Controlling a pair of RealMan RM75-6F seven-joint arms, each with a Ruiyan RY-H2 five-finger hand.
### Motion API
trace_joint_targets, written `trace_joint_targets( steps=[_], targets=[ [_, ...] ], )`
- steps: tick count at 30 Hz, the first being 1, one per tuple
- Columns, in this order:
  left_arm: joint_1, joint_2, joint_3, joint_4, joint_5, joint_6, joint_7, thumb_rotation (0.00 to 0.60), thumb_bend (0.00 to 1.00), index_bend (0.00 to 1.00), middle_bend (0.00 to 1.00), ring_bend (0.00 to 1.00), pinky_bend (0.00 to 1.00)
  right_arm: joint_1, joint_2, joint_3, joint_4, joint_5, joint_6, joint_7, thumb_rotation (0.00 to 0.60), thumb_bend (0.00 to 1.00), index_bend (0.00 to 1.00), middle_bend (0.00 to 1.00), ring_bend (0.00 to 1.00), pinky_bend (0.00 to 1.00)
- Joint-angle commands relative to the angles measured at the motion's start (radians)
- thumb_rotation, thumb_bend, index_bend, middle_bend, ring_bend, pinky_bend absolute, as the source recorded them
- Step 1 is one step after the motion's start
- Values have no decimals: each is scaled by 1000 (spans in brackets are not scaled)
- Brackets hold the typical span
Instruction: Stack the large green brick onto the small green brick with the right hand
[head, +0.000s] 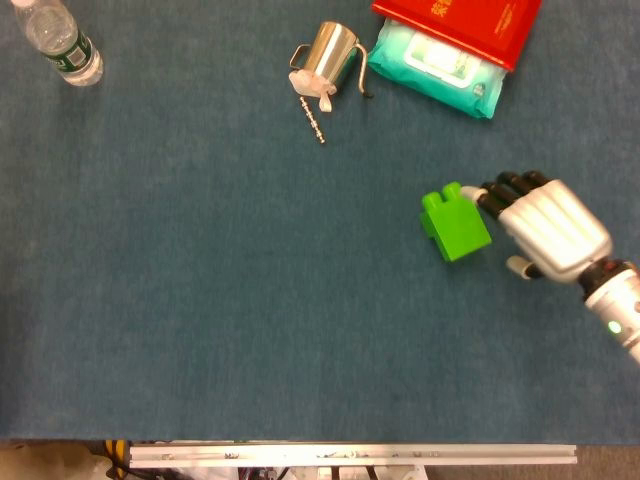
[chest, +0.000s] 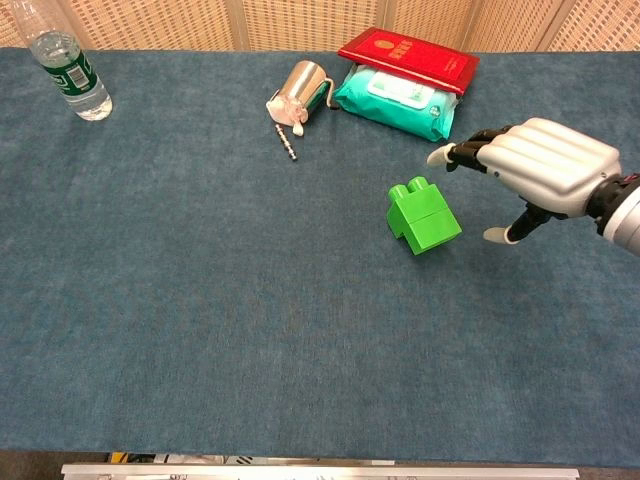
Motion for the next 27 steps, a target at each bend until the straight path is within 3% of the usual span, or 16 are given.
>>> trace_joint_targets(
  steps=[1,15,27],
  targets=[
    [0,1,-1,-1,-1,0,1,600,280,174,177,184,123,-19,29,7,-12,-5,31,6,600,132,178,274,201,296],
    [-11,3,-8,-9,-2,-4,13,600,280,174,177,184,123,-147,132,34,32,-7,204,110,600,165,350,360,242,295],
    [-18,6,-9,-23,9,-1,27,600,280,174,177,184,123,-270,159,27,82,-10,307,209,600,172,360,373,243,295]
  ],
)
